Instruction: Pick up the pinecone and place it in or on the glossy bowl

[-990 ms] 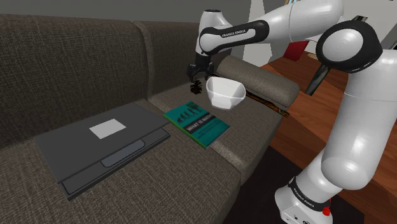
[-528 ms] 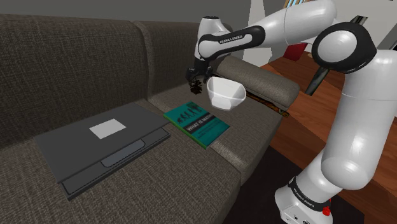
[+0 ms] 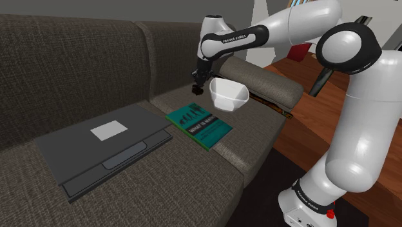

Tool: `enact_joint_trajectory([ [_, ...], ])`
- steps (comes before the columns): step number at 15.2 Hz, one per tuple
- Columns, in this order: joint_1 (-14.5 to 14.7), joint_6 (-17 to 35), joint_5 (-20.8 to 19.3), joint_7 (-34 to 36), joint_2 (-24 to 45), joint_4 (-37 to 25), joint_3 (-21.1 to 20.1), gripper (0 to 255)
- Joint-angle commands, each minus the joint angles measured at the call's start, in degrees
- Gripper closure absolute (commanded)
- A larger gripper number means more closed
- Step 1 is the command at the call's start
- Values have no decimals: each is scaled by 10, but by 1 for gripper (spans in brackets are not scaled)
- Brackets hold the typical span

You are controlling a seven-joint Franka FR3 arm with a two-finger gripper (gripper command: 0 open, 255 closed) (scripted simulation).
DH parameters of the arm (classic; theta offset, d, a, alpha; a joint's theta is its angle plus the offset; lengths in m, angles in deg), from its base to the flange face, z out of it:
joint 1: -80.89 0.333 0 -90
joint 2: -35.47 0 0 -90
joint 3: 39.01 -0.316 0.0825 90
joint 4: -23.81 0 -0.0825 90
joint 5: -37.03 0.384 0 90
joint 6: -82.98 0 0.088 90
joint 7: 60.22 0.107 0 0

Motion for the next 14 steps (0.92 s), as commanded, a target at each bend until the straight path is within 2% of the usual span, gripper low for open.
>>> enact_joint_trajectory([
  [1, 4, -4, 1, 4, 12, 4, -2, 255],
  [5, 6, -1, -1, 6, 3, -4, -3, 255],
  [6, 6, -1, -1, 6, 3, -4, -3, 0],
  [8, 1, -141, 39, 40, 88, -173, 4, 0],
  [9, -2, -189, 51, 52, 122, -236, 6, 0],
  [14, -4, -152, 50, 54, 125, -202, 6, 0],
])
